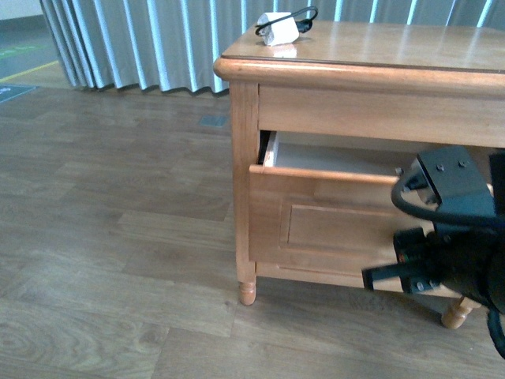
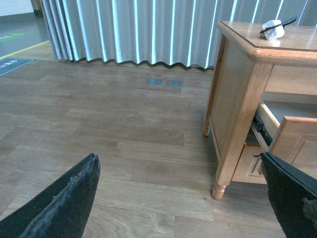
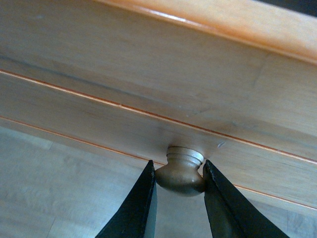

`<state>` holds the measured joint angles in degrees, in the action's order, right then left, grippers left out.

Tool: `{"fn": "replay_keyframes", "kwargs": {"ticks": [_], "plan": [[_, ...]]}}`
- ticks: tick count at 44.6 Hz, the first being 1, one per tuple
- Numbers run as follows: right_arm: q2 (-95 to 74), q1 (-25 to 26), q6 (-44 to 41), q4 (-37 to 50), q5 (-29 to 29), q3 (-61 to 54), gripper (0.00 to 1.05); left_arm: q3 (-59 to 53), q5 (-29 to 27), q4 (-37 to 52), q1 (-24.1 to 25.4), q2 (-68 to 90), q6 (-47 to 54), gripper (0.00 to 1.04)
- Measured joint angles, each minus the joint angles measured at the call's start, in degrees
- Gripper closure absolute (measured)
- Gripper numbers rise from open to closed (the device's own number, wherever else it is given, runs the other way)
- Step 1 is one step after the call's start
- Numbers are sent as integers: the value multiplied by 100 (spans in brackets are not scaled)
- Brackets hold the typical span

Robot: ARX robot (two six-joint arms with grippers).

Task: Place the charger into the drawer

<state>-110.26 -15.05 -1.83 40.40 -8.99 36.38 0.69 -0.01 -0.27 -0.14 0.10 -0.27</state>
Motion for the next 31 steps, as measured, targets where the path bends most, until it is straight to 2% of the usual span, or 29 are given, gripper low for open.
{"fn": "replay_keyframes", "kwargs": {"ticks": [15, 18, 22, 31], "plan": [[1725, -192, 72, -734, 461, -1497, 83, 0, 0, 0, 0, 0, 0, 6], [1932, -232, 197, -848, 457, -1617, 72, 0, 0, 0, 0, 0, 0, 6], [2649, -262, 361, -1119, 376, -1766, 53, 0, 0, 0, 0, -2, 0, 6], [4256, -107, 367, -2286, 597, -2085, 24, 0, 0, 0, 0, -2, 0, 6]]}}
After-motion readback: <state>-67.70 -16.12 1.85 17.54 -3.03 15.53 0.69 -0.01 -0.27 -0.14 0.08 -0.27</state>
